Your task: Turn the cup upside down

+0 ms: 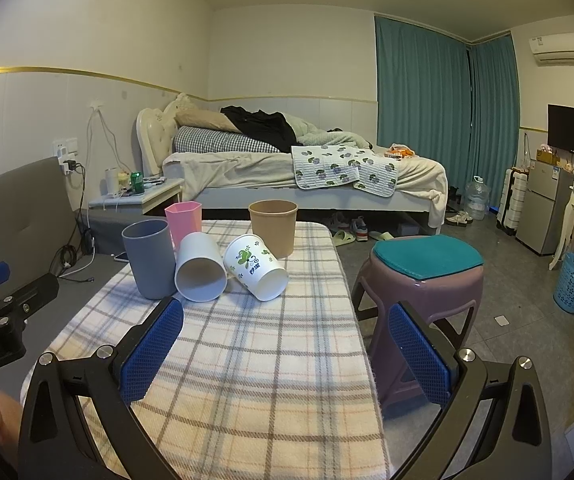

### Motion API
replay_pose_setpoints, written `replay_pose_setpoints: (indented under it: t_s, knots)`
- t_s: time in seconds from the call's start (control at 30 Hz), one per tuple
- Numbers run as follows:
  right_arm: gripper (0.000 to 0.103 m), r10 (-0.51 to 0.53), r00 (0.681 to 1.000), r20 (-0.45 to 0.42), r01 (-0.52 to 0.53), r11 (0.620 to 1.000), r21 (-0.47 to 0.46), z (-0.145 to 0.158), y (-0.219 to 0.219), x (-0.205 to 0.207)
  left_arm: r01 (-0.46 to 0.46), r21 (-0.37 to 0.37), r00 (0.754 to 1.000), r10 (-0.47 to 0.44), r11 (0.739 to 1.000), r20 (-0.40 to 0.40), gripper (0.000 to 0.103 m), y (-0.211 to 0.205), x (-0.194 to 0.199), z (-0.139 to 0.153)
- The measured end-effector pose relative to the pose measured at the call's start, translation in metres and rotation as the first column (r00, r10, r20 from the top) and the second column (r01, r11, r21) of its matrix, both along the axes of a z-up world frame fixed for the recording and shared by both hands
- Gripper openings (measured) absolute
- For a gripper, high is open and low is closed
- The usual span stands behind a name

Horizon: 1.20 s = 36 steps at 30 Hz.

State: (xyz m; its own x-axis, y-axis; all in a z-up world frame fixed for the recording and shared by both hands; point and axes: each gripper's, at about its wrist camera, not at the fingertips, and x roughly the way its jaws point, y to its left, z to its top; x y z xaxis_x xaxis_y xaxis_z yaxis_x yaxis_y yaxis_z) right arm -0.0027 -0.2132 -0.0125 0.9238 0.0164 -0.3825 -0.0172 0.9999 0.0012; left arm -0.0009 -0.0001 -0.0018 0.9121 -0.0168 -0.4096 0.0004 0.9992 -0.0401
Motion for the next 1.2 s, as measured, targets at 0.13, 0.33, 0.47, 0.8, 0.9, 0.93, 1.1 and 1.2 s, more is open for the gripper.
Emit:
replay_pose_setpoints:
  t_s: [0.13,0.33,0.47,0.8,0.9,0.93,1.1,1.2]
  knots:
    - [0.103,0.001,1.0,0.0,-0.001,1.0,0.0,0.0,-0.0001,0.0001,0.0,0.0,1.0,0.0,1.0,0.001,0.103,-0.0001,-0.0002,-0.0002]
    - [0.103,0.0,1.0,0.0,0.0,1.0,0.0,-0.0016,0.0009,0.0013,0.0,0.0,1.0,0.0,1.0,0.001,0.103,0.0,-0.0003,-0.0003]
    - [0.103,-0.001,1.0,0.0,0.001,1.0,-0.001,0.0012,-0.0013,-0.001,0.0,0.0,1.0,0.0,1.0,0.0,0.103,0.0,-0.0002,-0.0007]
    - [0.103,0.0,1.0,-0.001,0.0,1.0,0.001,0.0011,-0.0014,-0.0009,-0.001,0.0,1.0,0.001,1.0,0.0,0.103,0.0001,-0.0003,-0.0004]
    - [0.103,0.0,1.0,-0.002,0.0,1.0,0.001,0.0011,-0.0013,-0.0008,0.0,0.0,1.0,0.0,1.0,0.0,0.103,0.0001,-0.0003,-0.0004]
    - [0.103,0.0,1.0,-0.001,0.0,1.0,0.0,0.0011,-0.0013,-0.0009,0.0,0.0,1.0,0.0,1.0,0.001,0.103,0.0001,-0.0005,-0.0004]
    - [0.103,0.0,1.0,-0.003,0.0,1.0,0.0,0.001,-0.0013,-0.0007,0.0,0.0,1.0,0.0,1.0,0.0,0.103,0.0001,-0.0003,-0.0005]
    - [0.103,0.002,1.0,-0.005,-0.001,1.0,0.001,0.001,-0.0048,-0.0017,0.004,-0.005,1.0,-0.004,1.0,-0.006,0.103,-0.0005,-0.0006,-0.0012]
